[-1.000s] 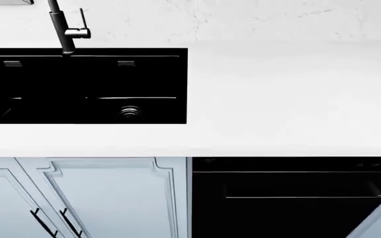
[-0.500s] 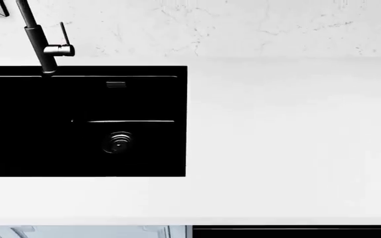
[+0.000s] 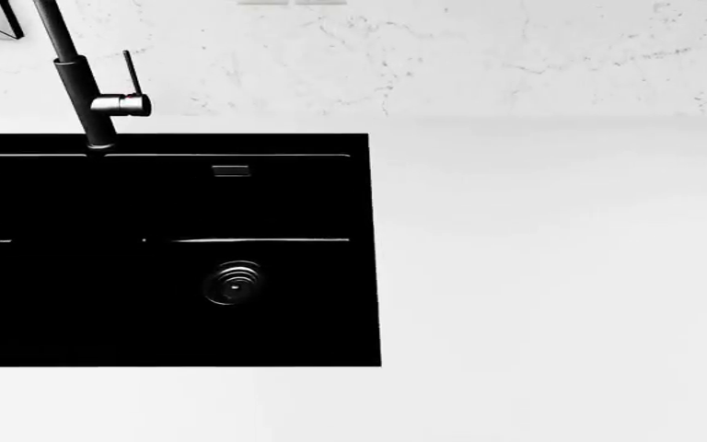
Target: Pick and place the shaker into the drawer. Then close the cabinet.
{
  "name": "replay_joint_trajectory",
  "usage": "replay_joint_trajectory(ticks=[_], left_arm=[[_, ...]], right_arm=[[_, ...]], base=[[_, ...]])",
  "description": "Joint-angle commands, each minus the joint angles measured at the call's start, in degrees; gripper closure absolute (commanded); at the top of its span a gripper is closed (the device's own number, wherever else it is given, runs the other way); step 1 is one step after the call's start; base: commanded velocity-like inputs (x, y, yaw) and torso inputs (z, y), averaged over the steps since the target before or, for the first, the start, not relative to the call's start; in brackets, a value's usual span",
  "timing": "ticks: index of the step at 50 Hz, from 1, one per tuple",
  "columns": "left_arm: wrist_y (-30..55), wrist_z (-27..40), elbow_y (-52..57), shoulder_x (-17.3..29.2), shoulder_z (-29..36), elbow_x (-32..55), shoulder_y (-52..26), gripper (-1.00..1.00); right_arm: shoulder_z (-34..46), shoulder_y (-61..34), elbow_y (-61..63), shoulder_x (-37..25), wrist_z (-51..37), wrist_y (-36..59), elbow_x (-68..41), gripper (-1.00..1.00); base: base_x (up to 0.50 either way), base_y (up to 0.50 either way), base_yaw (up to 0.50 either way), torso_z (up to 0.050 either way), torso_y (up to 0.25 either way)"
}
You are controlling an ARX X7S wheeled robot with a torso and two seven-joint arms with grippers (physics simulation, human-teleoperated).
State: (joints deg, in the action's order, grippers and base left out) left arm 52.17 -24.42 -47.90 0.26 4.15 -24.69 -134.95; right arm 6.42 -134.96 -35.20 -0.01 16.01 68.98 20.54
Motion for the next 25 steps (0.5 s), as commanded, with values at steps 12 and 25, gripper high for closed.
replay_joint_trajectory(ticks=[12,25], left_arm=[[0.19,0.14,0.05,-0.06,-0.47,-0.1,-0.04,-1.0],[0.35,0.05,0.1,0.08,-1.02,-0.45,-0.04,-1.0]], right_arm=[[0.73,-0.04,1.51,-0.01,1.6,1.07,0.74,-1.0],[0.51,-0.04,2.43,-0.01,0.45,0.5,-0.18,-1.0]], base=[[0.42,0.0,0.0,0.0,0.0],[0.13,0.0,0.0,0.0,0.001]])
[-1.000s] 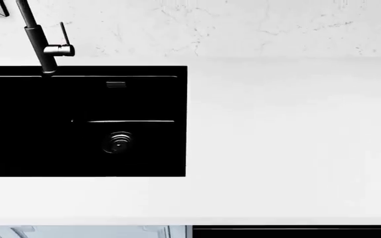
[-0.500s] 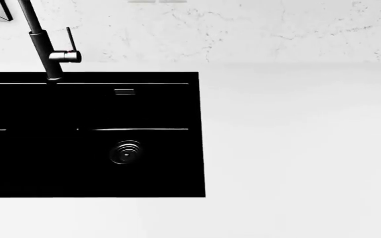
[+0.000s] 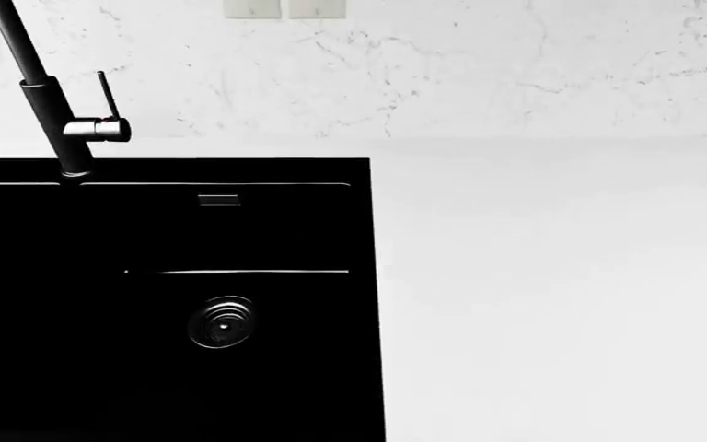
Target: Pick and place the shaker into the drawer. Then close the cabinet.
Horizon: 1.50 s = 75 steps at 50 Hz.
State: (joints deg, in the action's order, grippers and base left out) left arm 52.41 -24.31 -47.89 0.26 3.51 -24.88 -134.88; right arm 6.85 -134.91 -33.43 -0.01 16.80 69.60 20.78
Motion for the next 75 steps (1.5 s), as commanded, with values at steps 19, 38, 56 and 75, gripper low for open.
replay_joint_trajectory(ticks=[19,38,56,75], left_arm=[[0.6,0.03,0.33,0.04,-0.37,-0.38,-0.11,-1.0],[-0.13,1.37,-1.74,0.19,-0.52,0.35,-0.11,-1.0],[-0.68,1.99,-2.94,0.4,-0.52,0.6,-0.1,-1.0],[-0.77,1.74,-3.98,-0.02,1.03,0.65,-0.1,-1.0]], right_arm=[[0.17,-0.08,3.27,0.0,1.69,3.76,-0.35,-1.0],[-6.26,-0.08,1.86,-0.01,-8.18,20.4,-15.61,-1.0],[0.8,-0.08,0.36,0.0,7.37,20.37,5.81,-1.0],[-2.51,-0.08,-11.79,-0.03,-4.42,11.11,-7.29,-1.0]], base=[[0.1,0.0,0.0,0.0,0.001],[0.0,0.0,0.0,0.0,0.0],[0.0,0.0,0.0,0.0,0.0],[0.0,0.0,0.0,0.0,0.0]])
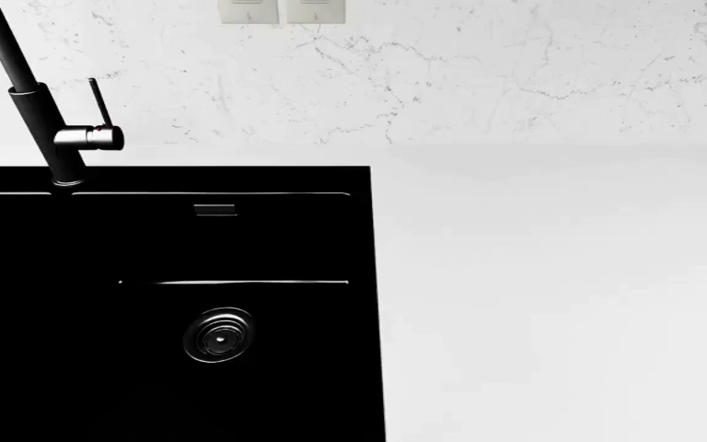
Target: Pick and place the shaker into the drawer. Then close the cabinet.
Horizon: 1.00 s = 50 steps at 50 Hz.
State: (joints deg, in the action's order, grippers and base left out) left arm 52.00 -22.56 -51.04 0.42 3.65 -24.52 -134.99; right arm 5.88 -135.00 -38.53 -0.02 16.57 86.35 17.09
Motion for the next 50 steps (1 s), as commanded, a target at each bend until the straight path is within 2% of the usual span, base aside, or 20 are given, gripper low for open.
replay_joint_trajectory(ticks=[1,11,29,50], left_arm=[[-0.45,0.0,-0.94,-0.17,0.92,0.31,0.0,-1.0],[-1.02,0.24,-1.88,0.23,0.02,-0.1,0.01,-1.0],[-1.7,1.41,-3.18,0.12,0.15,0.95,0.01,-1.0],[-5.59,3.41,-8.49,0.94,1.21,3.37,0.24,-1.0]], right_arm=[[-1.97,0.0,-7.68,-0.03,-4.33,-6.51,-3.17,-1.0],[-3.38,0.0,-15.08,-1.06,-4.71,-13.56,1.04,-1.0],[-5.48,0.0,-23.33,-2.62,-13.11,-17.87,-13.12,-1.0],[-4.5,0.0,-33.32,-2.71,-13.47,-26.01,-13.32,-1.0]], base=[[0.0,0.0,0.0,0.0,0.0],[0.0,0.0,0.0,0.0,0.0],[0.0,0.0,0.0,0.0,0.0],[0.0,0.0,0.0,0.0,0.0]])
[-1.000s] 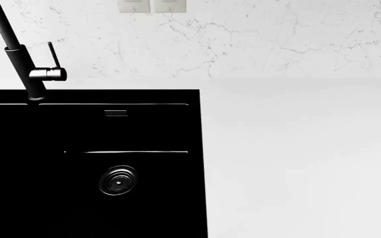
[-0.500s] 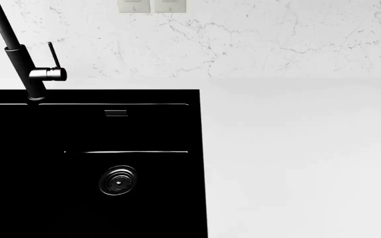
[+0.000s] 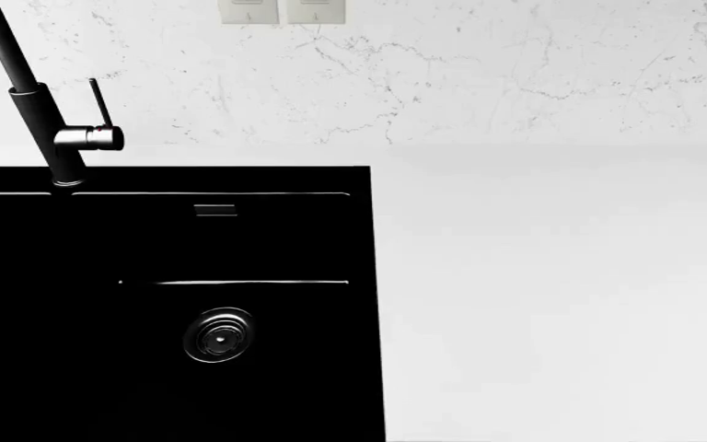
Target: Pick and place the shaker into the drawer. Then close the cabinet.
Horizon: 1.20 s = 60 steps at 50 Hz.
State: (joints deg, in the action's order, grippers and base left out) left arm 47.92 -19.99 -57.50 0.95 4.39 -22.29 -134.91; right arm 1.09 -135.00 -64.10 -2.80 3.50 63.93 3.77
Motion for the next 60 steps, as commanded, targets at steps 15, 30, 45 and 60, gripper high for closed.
replay_joint_trajectory(ticks=[15,30,45,60], left_arm=[[-2.33,1.79,-2.3,1.55,0.95,2.42,1.52,-1.0],[1.39,0.46,3.71,2.73,2.15,2.61,3.98,-1.0],[9.76,-2.84,13.51,3.4,3.54,2.11,4.96,-1.0],[18.34,-5.23,9.92,2.38,7.5,1.07,2.89,-1.0]], right_arm=[[2.03,0.01,-10.84,-0.13,-0.36,-5.29,0.02,1.0],[1.26,0.01,-3.48,0.73,1.77,-1.4,2.94,1.0],[1.89,0.0,22.65,2.76,0.21,7.21,3.75,1.0],[3.54,0.0,23.35,2.78,0.72,8.21,3.18,1.0]], base=[[0.0,0.0,0.0,0.0,0.0],[0.0,0.0,0.0,0.0,0.0],[0.0,0.0,0.0,0.0,0.0],[0.0,0.0,0.0,0.0,0.0]])
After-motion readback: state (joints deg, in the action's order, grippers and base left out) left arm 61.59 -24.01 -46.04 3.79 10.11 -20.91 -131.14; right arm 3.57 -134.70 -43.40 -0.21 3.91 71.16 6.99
